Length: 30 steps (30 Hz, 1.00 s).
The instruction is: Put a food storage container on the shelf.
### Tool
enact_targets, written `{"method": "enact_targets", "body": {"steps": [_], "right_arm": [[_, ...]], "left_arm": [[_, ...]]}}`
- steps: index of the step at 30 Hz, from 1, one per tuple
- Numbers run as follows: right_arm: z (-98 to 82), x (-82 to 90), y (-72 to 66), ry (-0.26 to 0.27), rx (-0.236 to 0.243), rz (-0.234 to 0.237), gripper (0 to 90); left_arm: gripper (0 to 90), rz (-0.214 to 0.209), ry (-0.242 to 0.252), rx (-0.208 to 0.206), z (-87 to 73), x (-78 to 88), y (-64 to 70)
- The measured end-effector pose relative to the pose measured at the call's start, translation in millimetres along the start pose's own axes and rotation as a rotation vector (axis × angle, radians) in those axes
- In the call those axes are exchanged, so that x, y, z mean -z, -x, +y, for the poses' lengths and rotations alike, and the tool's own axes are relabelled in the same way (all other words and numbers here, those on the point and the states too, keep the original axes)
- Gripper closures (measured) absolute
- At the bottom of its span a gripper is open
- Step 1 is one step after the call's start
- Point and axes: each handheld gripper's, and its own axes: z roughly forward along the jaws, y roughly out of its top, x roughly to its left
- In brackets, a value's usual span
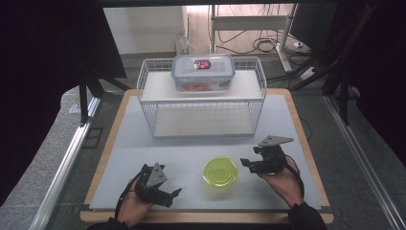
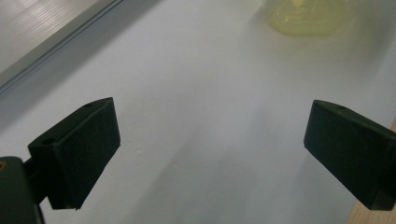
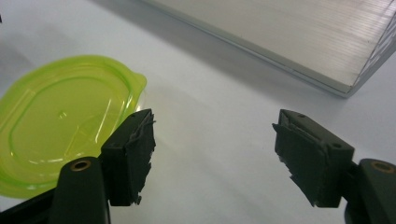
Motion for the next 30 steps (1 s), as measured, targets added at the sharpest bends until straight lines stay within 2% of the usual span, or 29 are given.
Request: {"method": "enact_targets", "body": {"steps": [3,7,10,12,20,24,28,30], "right_arm": [[2.0,1.7,-1.1,0.011,-0.006,0.011,31.2],[6.6,2.4,-7.0,0.043,-0.041,0.07,33.1],[9.6,-2.7,-14.2,0.029,-0.015,0.099,40.5],[11.1,-7.6,-17.6,0.015,-0.015,0.131,44.4],[11.8,-27.4,-15.0,-0.036,-0.107,0.259,59.4],[10.6,-35.4,-12.9,-0.065,-0.133,0.276,66.3],[8.5,-38.6,-6.4,-0.084,-0.194,0.326,74.6],[7.3,-40.5,-1.8,-0.092,-0.239,0.374,77.7]], "left_arm": [[3.5,-0.001,-0.003,-0.003,0.3,-0.7,1.0],[3.5,-0.002,-0.006,-0.001,0.3,-1.4,1.2],[3.5,-0.002,-0.005,0.0,0.2,-1.3,1.1],[3.5,-0.002,-0.006,-0.002,0.2,-1.4,1.3],[3.6,-0.004,-0.006,-0.005,0.5,-1.7,2.2],[3.6,-0.005,-0.006,-0.007,0.5,-1.7,2.4],[3.6,-0.006,-0.006,-0.008,0.5,-1.7,2.5],[3.6,-0.005,-0.006,-0.009,0.6,-1.8,2.6]]}}
